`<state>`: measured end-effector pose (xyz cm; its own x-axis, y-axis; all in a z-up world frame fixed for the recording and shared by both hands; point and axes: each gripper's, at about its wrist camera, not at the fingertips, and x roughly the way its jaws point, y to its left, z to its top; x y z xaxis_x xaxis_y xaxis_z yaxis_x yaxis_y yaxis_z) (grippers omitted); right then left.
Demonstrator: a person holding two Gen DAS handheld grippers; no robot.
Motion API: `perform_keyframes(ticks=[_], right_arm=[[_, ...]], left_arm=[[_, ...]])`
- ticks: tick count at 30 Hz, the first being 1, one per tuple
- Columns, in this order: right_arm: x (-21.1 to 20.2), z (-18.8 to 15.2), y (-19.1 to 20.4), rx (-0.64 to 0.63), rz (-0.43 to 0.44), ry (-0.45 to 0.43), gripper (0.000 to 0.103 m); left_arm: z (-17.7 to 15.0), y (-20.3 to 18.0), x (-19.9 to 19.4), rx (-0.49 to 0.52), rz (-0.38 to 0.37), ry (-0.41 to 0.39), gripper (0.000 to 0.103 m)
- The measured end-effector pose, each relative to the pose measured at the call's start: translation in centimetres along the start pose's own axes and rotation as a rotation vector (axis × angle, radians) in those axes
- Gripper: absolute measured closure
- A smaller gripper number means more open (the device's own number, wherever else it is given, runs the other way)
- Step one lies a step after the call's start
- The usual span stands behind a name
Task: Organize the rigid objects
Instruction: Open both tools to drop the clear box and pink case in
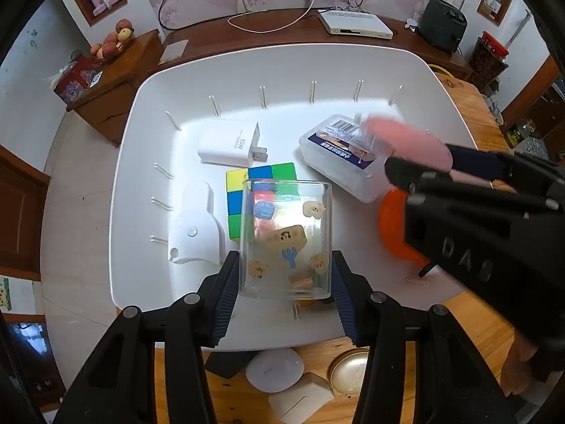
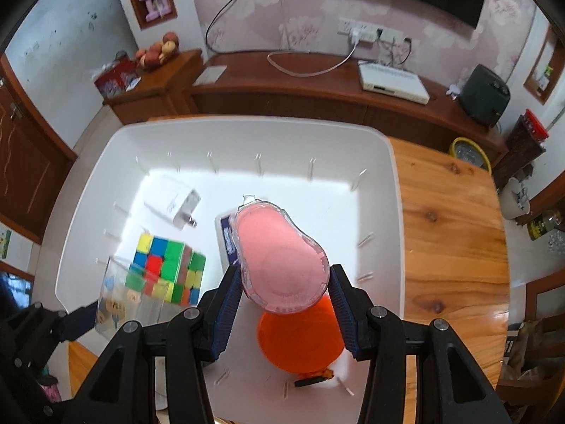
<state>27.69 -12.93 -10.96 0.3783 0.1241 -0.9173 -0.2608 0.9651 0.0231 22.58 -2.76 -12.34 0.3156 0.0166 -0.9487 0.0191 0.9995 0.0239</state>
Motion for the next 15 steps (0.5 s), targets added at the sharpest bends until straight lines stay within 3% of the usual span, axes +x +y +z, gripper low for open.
perform_keyframes(ticks=[5,7,9,10,15], right_arm=[[0.0,-0.7,0.2,-0.007,0.023,0.022,0.046],[-0.7,-1.0,0.1,-0.007,0.038,0.005,0.035],[-1.2,-1.3,0.1,-0.011,0.036,-0.007,0.035],[-1.5,-1.4,0.1,-0.013,0.034,-0.013,0.035],[-3.2,-2.3,-0.5,-0.002,0.033,-0.048,0.035]], left_arm=[[-0.2,0.3,0.0,-0.009,-0.009,0.002,0.049],[-0.3,0.4,-0.2,-0.012,-0.018,0.005,0.043],[-0.4,0.4,-0.5,-0.020,-0.027,0.003,0.024],[-0.4,0.5,-0.7,-0.024,-0.034,0.000,0.020],[-1.0,0.6,-1.9,-0.038,-0.040,-0.011,0.018]])
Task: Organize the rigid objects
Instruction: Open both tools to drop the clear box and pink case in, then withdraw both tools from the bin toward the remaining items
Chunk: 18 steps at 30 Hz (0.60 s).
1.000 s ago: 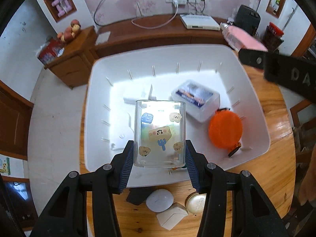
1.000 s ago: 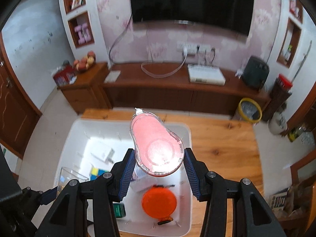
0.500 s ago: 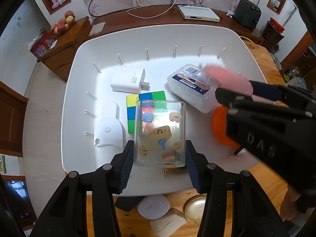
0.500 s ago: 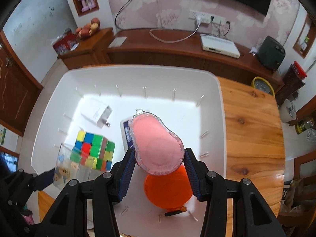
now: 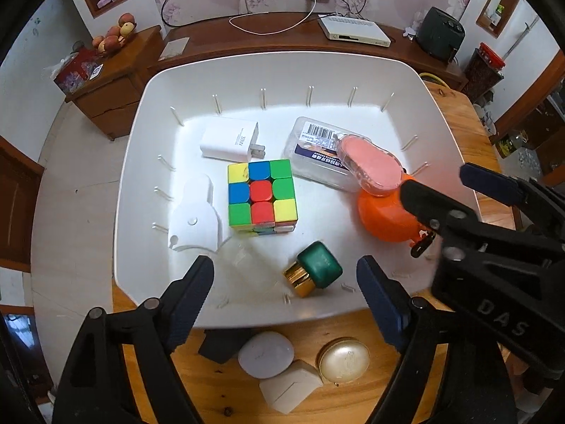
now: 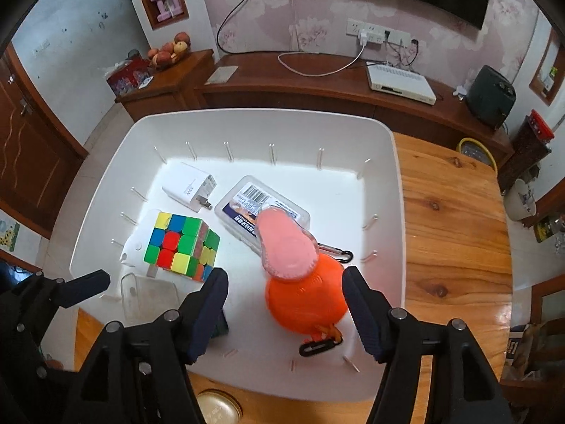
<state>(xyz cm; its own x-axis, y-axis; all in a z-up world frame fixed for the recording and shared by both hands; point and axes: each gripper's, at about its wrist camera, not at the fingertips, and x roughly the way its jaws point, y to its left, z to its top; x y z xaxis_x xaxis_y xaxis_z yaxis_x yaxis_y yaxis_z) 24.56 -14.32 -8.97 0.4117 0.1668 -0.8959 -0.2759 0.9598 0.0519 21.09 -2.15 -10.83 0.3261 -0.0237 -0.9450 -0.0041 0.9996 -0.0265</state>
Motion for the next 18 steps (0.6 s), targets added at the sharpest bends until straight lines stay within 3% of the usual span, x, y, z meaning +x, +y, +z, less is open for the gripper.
perform_keyframes(ticks=[18], right_arm=[[-7.3,-4.0,-2.2,0.035,0.020,-0.104,0.035]], left_arm=[[-2.6,-0.7,-6.6,0.042,0.002,-0.098,0.018]])
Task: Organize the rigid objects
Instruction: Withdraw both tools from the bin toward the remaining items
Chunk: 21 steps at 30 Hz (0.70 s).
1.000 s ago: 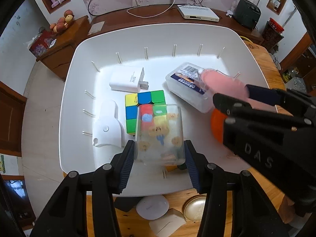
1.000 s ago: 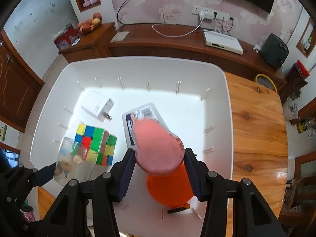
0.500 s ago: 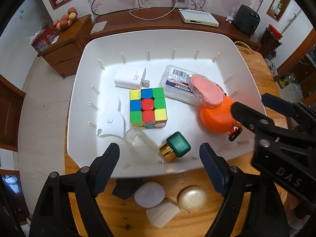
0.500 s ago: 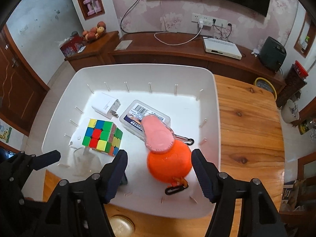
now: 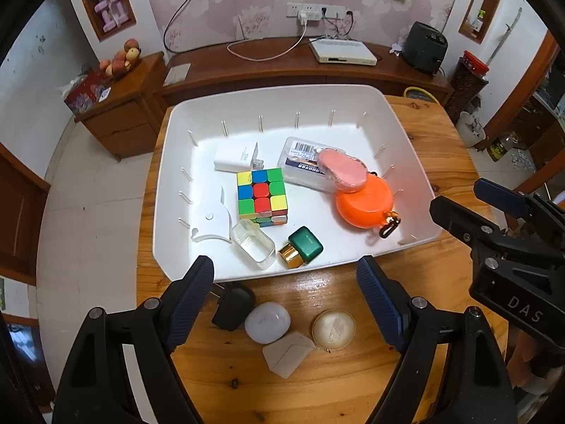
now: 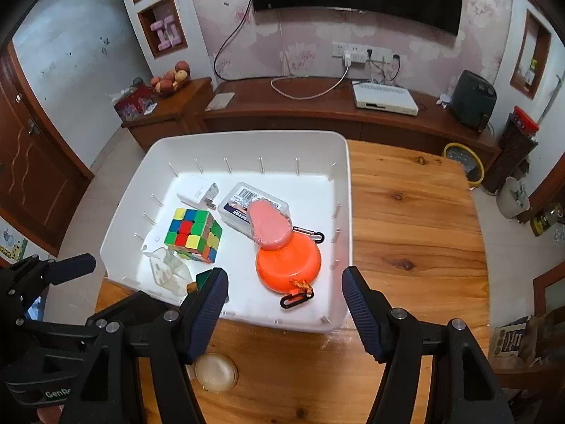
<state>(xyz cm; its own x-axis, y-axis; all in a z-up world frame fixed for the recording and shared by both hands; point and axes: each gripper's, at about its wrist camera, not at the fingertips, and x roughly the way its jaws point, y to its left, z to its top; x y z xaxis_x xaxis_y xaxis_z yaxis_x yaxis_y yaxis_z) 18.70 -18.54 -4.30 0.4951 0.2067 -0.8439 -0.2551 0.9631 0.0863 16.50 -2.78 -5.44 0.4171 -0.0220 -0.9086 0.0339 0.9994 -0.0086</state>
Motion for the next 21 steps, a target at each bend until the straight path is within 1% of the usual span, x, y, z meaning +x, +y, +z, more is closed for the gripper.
perform_keyframes(ticks=[7,13,17,21], right_arm=[[-3.9,-1.6,0.3,-0.023,-0.003,-0.080,0.035],[-6.5,-3.3,0.2,-0.022,0.022,-0.131,0.035],[-7.8,-4.5,-0.2,0.002,0.041,-0.158,0.035],[-8.6,-6.0,-0.5,0.027,0.057,-0.183,0.035]], left_arm=[[-1.5,0.1,-2.8,0.014,-0.029,-0.033,0.018],[-3.7,0.0,-6.1,0.053,-0.057,-0.096,0.018],[-4.9,0.7,-7.6,0.040,-0.073,-0.136,0.017],[-6.3,1.4,-8.0,0.024,-0.060,-0.170,0.017]])
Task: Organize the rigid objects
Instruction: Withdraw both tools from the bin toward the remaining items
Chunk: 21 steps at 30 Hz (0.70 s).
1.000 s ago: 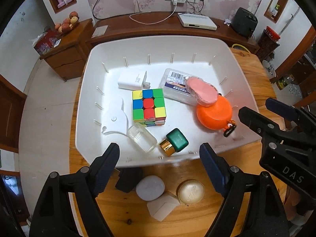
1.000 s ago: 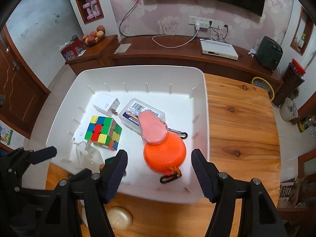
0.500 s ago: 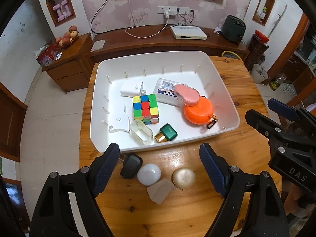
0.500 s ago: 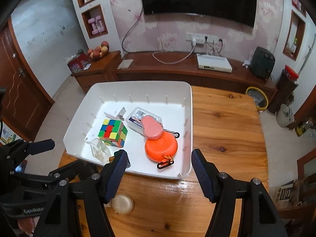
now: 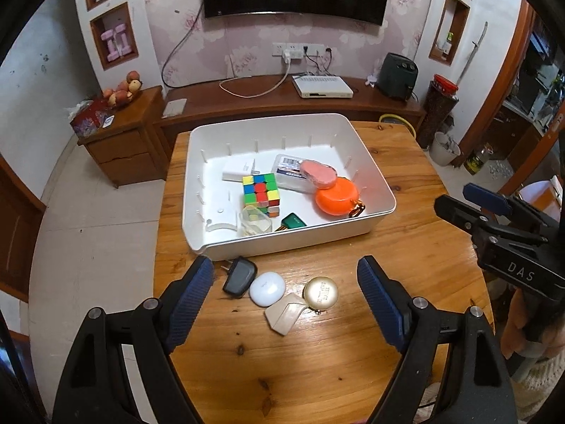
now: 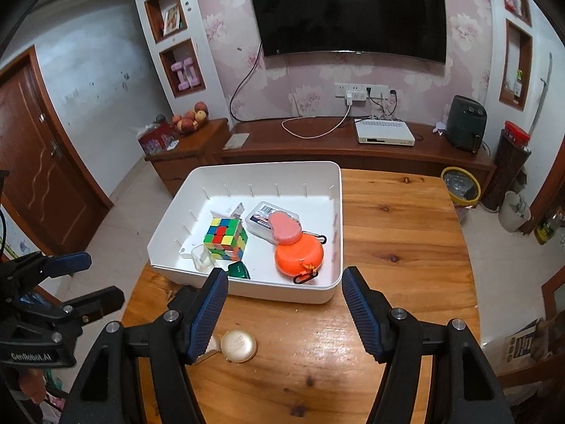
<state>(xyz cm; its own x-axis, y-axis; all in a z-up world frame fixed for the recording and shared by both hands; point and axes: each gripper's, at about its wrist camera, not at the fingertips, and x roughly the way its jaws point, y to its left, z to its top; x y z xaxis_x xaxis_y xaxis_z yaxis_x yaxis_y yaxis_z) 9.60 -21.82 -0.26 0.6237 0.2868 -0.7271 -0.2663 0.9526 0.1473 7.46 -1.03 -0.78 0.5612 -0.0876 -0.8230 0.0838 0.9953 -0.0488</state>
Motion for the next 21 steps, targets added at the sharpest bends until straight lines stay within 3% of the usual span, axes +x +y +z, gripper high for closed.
perform_keyframes(ticks=[8,15,21], right_arm=[[0.2,-3.3,-0.2,0.000,-0.056,-0.007,0.035],[2.4,-6.2,0.3,-0.011,-0.061,0.069,0.035],[5.3,-8.7,2.1,-0.045,-0.044,0.148,0.035]], left_arm=[[-3.2,1.2,0.5,-0.062,-0.005,-0.032,0.017],[-5.7,2.5,1.8,-0.119,0.050,-0.049,0.017],[-8.1,3.2,4.9,-0.123,0.093,0.031,0.017]])
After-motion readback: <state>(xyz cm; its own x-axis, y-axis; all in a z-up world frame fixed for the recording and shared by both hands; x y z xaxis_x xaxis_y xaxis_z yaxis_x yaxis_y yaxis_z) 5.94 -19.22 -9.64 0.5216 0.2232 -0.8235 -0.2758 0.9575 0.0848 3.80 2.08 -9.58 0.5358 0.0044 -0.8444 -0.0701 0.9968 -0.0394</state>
